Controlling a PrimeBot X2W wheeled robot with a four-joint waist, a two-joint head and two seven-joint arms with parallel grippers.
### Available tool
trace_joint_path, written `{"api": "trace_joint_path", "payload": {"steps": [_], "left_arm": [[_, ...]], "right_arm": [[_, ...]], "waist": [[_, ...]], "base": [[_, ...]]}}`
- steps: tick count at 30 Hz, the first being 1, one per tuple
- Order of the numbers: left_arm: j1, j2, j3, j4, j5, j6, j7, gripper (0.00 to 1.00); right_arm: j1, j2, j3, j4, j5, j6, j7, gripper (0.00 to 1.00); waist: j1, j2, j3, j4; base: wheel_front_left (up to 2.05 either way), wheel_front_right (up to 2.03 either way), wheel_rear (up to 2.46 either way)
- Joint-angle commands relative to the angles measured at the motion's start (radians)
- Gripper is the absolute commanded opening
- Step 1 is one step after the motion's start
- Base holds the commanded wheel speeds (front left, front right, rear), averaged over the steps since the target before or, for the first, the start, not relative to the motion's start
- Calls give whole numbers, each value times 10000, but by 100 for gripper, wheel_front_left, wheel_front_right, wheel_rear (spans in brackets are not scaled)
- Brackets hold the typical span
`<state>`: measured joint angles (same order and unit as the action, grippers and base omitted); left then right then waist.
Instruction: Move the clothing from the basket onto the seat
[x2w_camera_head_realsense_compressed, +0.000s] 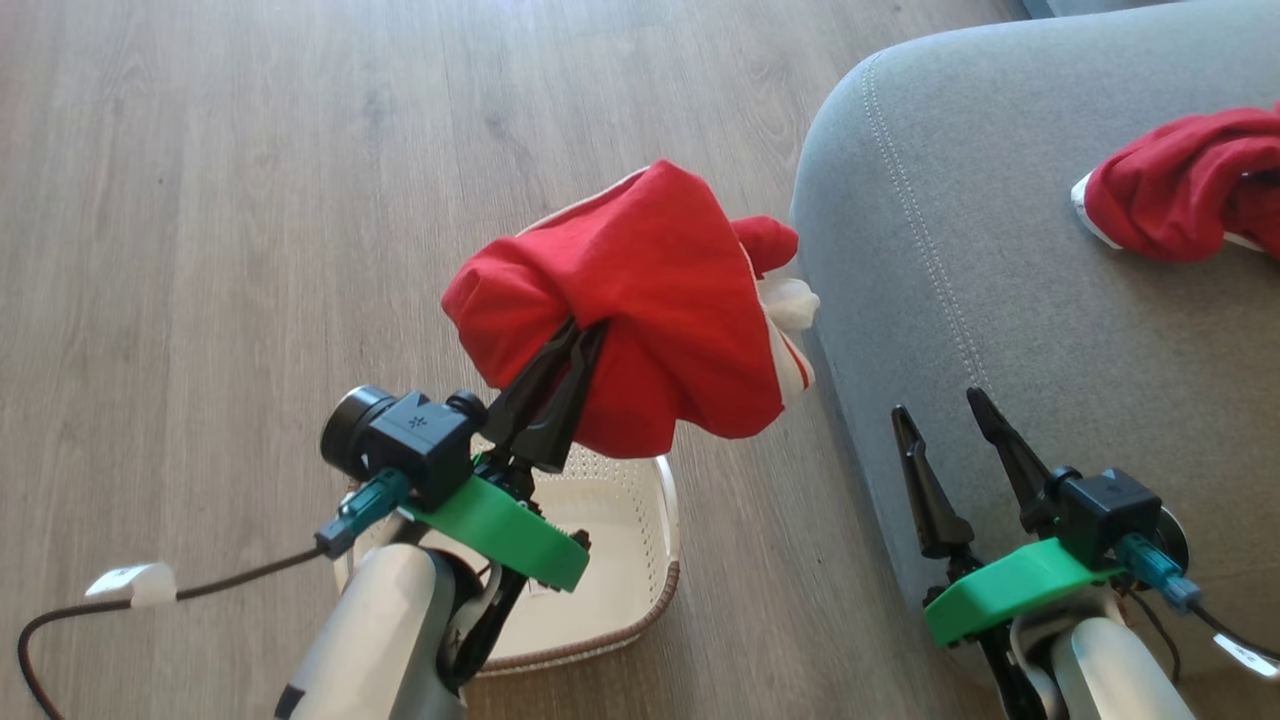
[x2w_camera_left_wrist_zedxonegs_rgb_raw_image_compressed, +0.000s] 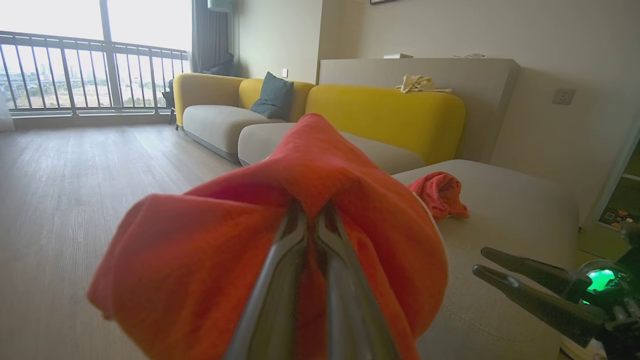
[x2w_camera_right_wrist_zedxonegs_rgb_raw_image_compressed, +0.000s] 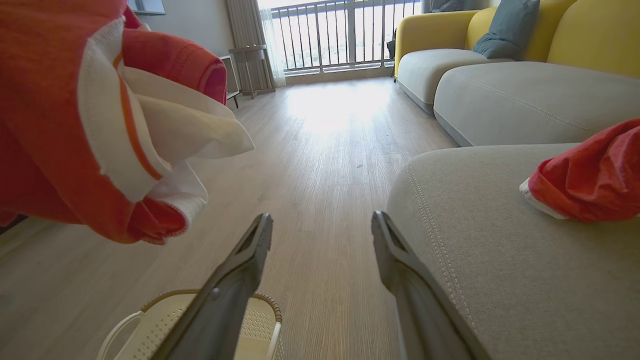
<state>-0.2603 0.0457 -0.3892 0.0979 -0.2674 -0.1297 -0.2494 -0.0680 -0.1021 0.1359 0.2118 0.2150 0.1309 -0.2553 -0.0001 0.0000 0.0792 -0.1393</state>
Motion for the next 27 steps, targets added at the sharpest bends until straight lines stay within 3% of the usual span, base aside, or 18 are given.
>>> {"api": "trace_joint_path", "payload": {"steps": [1,27], "left_arm": [[-224,46,357,-467,-108,-9,-124,0],[-221,45,711,-149,102,-9,-124,0]], "right_arm": [[-128,-161,158,-366,-22,-2,-65,100],[183,-921,341,-2657,-453,-2,-65,100]], "waist": [[1,0,-19,8],[1,0,98,-202]], "base": [[0,0,0],[0,0,0]]}}
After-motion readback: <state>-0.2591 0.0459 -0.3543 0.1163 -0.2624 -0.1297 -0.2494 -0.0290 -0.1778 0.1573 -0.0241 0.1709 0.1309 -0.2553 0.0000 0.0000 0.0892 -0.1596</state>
